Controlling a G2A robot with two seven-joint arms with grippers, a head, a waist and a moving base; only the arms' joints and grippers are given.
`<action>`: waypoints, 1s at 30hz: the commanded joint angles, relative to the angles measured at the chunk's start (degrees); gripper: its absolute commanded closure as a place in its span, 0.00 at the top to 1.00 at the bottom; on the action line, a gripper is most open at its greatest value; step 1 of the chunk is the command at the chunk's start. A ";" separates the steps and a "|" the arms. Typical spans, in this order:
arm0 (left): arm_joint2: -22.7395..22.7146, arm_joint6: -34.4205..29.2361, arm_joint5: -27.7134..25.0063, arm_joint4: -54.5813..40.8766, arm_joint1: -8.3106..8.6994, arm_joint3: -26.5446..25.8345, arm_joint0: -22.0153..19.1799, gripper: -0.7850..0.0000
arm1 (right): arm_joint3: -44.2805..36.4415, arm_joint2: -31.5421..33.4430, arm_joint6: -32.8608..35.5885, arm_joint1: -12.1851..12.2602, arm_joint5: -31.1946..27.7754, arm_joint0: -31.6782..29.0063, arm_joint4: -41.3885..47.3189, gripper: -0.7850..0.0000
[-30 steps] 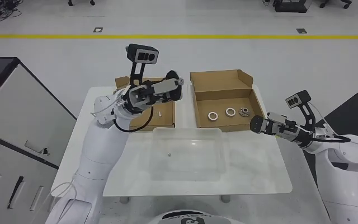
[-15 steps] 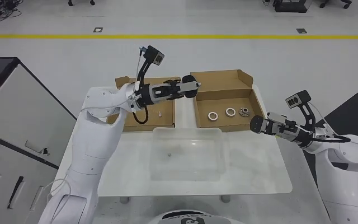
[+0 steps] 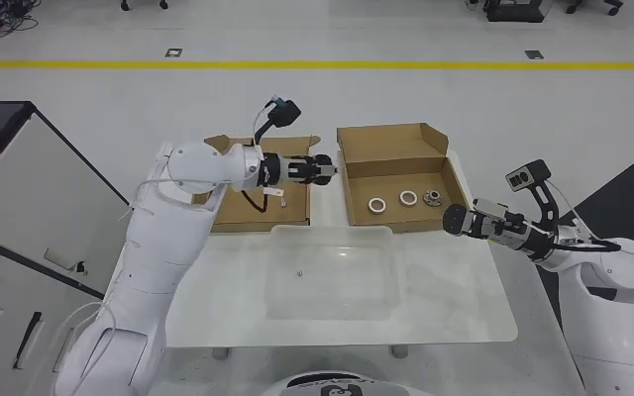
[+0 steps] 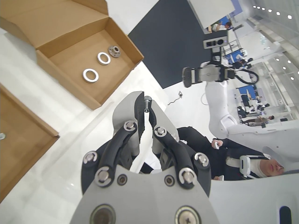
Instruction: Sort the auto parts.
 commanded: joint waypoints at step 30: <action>17.17 -3.23 1.28 38.68 -0.76 27.52 -11.48 0.00 | 0.00 0.00 0.00 0.00 0.00 0.00 0.00 1.00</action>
